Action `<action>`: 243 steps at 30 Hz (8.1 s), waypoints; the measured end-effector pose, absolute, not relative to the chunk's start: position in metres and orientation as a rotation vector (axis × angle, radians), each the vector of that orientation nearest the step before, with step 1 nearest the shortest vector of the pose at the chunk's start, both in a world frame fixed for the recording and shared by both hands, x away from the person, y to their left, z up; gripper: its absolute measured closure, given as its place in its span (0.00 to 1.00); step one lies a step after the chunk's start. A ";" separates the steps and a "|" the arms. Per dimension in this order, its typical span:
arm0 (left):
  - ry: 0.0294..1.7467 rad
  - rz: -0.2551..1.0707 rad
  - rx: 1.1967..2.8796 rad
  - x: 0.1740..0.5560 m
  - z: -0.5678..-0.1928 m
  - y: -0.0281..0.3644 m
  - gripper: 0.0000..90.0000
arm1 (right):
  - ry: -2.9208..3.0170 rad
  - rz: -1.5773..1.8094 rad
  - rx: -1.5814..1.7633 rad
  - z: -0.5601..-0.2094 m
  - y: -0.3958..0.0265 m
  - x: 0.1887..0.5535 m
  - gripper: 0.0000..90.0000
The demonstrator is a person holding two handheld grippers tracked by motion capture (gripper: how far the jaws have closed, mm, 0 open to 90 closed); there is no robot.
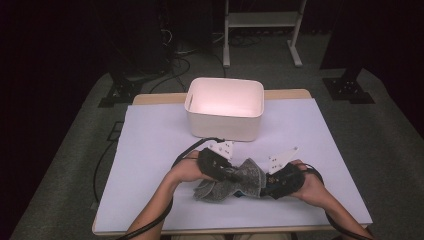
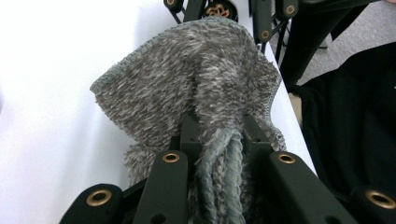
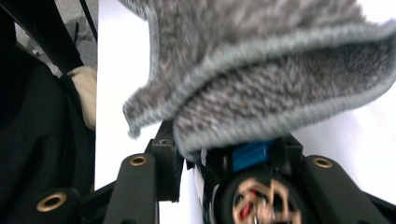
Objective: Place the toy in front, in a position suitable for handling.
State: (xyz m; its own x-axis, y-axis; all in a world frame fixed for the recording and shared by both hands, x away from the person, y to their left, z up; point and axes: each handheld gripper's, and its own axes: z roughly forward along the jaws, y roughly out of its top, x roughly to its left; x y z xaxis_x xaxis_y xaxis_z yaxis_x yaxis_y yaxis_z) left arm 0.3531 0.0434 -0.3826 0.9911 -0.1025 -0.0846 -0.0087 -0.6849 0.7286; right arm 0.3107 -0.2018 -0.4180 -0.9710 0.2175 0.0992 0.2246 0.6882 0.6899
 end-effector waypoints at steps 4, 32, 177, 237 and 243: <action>-0.077 -0.160 2.328 0.353 -0.384 0.041 0.84 | -2.888 -1.152 -0.382 -0.425 -0.206 0.307 0.61; -0.004 -0.096 2.359 0.348 -0.371 0.092 0.84 | -2.922 -1.085 -0.160 -0.427 -0.130 0.327 0.61; -0.108 -0.156 2.364 0.351 -0.378 0.062 0.83 | -2.902 -1.139 -0.265 -0.438 -0.154 0.318 0.69; 0.002 -0.090 2.335 0.346 -0.374 0.119 0.83 | -2.884 -1.141 -0.278 -0.439 -0.155 0.319 0.69; 0.066 -0.082 2.332 0.342 -0.382 0.145 0.83 | -2.876 -1.141 -0.296 -0.440 -0.154 0.319 0.66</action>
